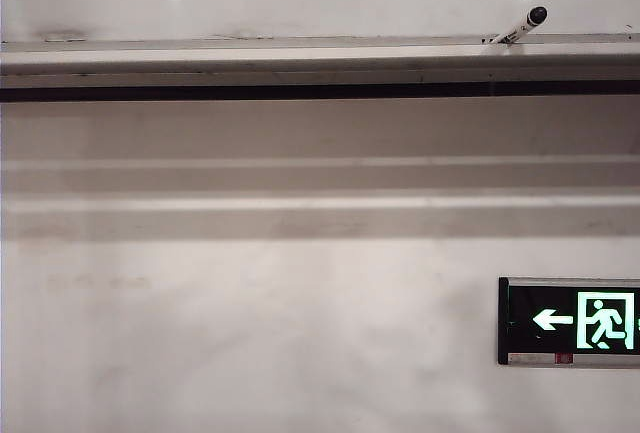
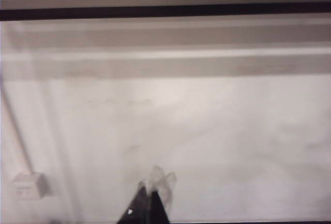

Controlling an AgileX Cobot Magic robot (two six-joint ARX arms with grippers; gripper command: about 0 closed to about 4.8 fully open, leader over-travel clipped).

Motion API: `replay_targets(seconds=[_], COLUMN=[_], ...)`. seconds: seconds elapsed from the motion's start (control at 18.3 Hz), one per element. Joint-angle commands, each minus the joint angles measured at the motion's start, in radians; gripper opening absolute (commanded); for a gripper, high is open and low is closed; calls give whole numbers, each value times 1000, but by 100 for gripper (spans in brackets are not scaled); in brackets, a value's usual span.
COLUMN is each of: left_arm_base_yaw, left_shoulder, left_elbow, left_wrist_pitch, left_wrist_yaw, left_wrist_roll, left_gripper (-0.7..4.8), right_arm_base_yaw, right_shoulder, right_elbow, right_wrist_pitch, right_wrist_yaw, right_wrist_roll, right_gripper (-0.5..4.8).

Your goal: Wipe the whiteboard clean using the black magnetic whiteboard eraser attached to the whiteboard.

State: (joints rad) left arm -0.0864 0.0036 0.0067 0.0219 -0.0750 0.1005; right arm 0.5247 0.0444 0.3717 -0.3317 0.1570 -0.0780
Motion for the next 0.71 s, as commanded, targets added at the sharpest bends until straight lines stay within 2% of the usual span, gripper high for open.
replay_targets(seconds=[0.05,0.71], left_arm_base_yaw=[-17,-17], left_shoulder=[-1,-1], left_elbow=[0,0], left_wrist_pitch=[8,9], left_wrist_yaw=[-18,-18], left_wrist_roll=[-1,-4], left_gripper=[-6,-5], right_arm_base_yaw=[1,1], right_shoulder=[-1,-1], right_elbow=[2,2], right_wrist_pitch=[13,13], right_wrist_yaw=[1,1], right_wrist_roll=[3,3], right_gripper=[-4,-4])
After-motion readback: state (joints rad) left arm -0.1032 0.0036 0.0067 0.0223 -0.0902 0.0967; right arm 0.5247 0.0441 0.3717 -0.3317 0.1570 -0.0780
